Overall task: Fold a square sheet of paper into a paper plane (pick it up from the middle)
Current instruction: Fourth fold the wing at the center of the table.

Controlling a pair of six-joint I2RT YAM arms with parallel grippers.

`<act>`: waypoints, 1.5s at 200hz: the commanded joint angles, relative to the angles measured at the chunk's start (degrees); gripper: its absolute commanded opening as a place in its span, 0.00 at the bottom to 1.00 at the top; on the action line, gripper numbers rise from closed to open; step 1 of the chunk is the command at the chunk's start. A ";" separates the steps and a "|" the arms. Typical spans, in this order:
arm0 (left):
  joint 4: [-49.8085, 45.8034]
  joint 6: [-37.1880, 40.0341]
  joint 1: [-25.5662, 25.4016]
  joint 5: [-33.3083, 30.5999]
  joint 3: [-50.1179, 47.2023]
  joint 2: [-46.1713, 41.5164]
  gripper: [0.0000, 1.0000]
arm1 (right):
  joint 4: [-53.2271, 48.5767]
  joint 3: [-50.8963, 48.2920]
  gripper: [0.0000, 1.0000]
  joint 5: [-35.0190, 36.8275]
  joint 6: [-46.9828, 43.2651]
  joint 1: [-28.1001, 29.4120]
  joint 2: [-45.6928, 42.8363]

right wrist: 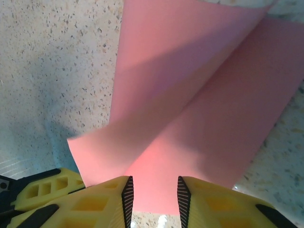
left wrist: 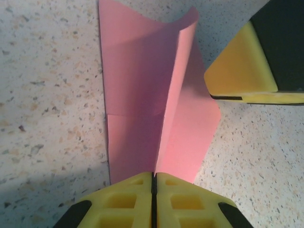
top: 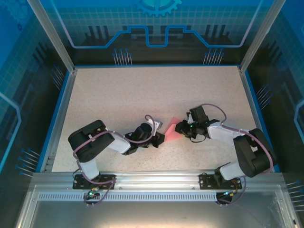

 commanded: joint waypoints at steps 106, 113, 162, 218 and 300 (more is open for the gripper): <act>-6.62 -7.35 2.73 6.23 2.99 -1.45 0.16 | 2.79 3.60 0.34 -1.96 0.44 1.67 7.83; -7.23 -7.61 3.01 6.82 3.33 -1.60 0.18 | 2.66 3.58 0.35 -1.76 0.50 1.66 7.78; -13.45 -6.81 3.62 8.98 7.20 -1.67 0.31 | 2.42 2.92 0.38 -1.71 0.89 1.63 7.40; -18.08 -6.18 4.02 9.07 10.22 -0.44 0.32 | 3.31 2.52 0.40 -2.25 0.85 1.62 6.30; -22.34 -6.00 4.06 9.26 12.82 0.45 0.24 | 3.63 2.31 0.41 -2.19 1.24 1.67 6.35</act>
